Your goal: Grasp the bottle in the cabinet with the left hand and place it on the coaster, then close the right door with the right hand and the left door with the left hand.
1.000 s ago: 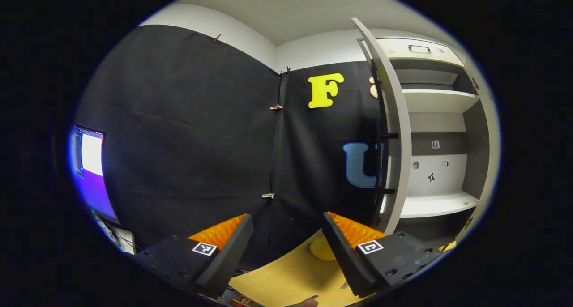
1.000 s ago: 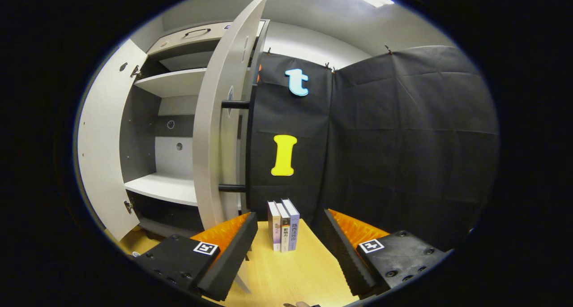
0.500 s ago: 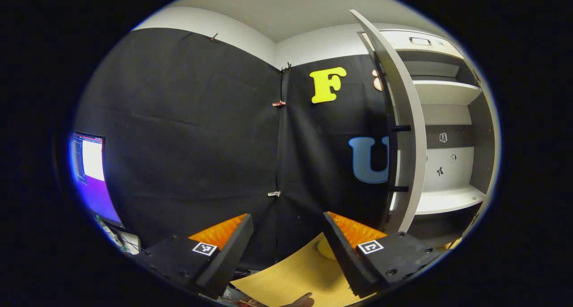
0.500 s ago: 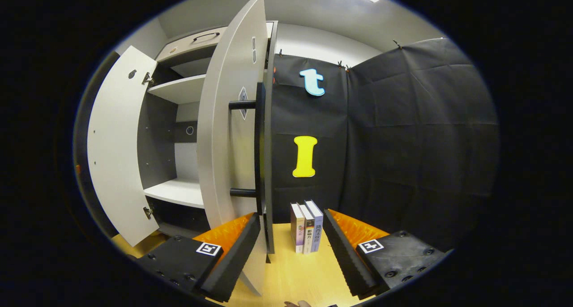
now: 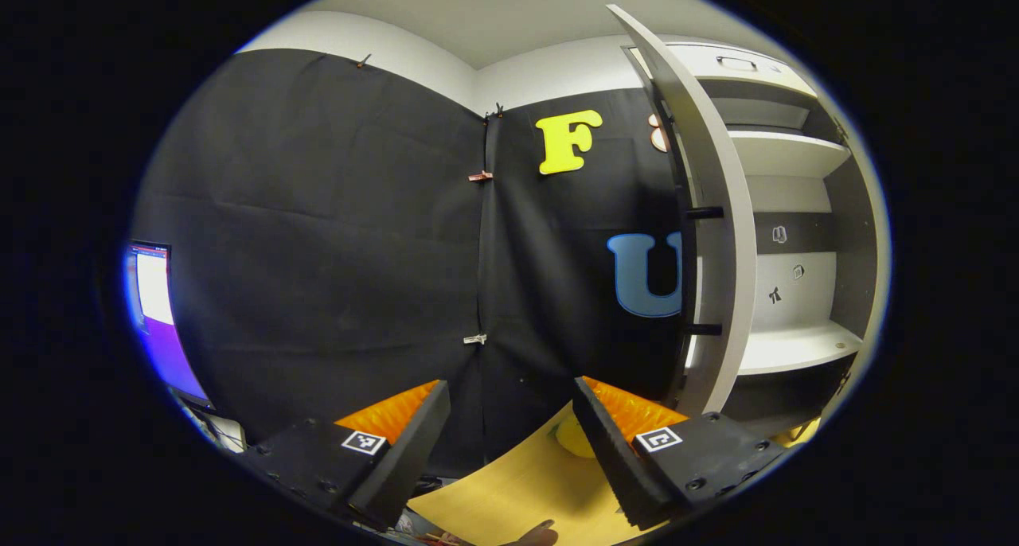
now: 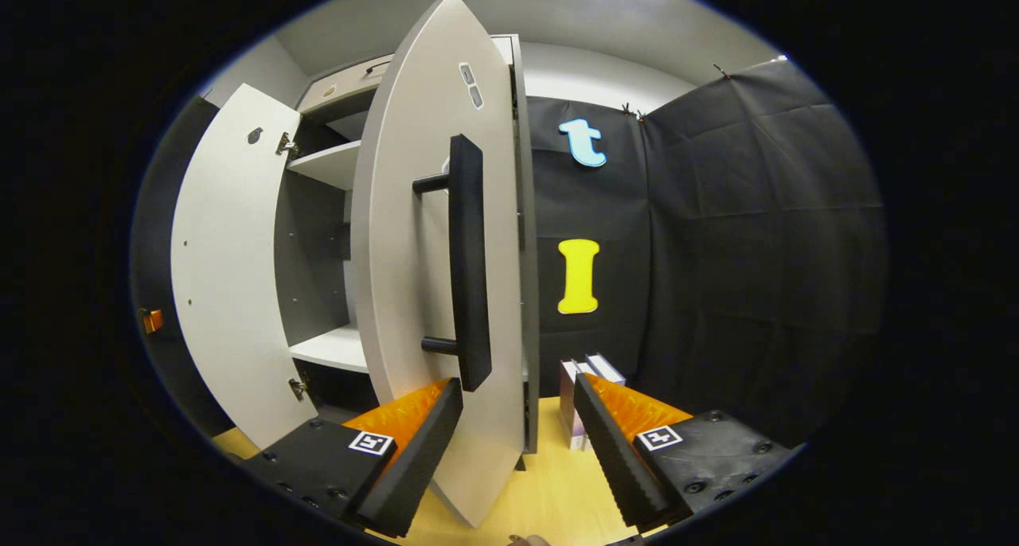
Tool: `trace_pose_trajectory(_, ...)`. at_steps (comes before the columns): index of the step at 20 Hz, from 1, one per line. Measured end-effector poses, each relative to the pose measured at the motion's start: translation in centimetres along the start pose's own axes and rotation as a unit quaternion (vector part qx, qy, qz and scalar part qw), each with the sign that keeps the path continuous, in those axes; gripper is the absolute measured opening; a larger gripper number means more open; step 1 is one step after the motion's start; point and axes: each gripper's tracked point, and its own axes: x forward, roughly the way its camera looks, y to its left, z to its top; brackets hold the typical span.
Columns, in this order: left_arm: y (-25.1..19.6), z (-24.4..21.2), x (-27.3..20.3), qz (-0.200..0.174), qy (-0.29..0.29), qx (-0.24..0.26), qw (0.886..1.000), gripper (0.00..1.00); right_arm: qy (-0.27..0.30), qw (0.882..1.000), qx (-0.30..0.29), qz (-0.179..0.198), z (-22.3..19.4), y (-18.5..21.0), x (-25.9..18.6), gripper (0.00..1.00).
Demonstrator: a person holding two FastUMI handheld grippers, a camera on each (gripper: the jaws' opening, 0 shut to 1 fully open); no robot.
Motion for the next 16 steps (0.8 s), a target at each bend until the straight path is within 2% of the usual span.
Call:
trace_pose_trajectory(4, 0.1, -0.1, 0.3, -0.002, 0.007, -0.005, 1.0, 0.98, -0.004, 1.0, -0.008, 0.023, -0.1, 3.0, 2.1, 0.95)
trace_pose_trajectory(9, -0.9, 0.7, 0.5, -0.027, -0.005, 0.006, 1.0, 0.98, -0.001, 0.999, 0.003, 0.047, -0.5, 6.1, 4.3, 0.96)
trace_pose_trajectory(12, -2.1, 1.7, 0.7, -0.05, -0.021, 0.007, 0.999, 0.98, -0.007, 0.999, -0.011, 0.037, -0.2, 5.4, 3.3, 0.98)
trace_pose_trajectory(16, -4.2, 1.6, 1.3, -0.087, -0.025, -0.003, 0.996, 0.99, -0.005, 1.0, -0.001, 0.003, 0.2, 3.0, 0.7, 0.98)
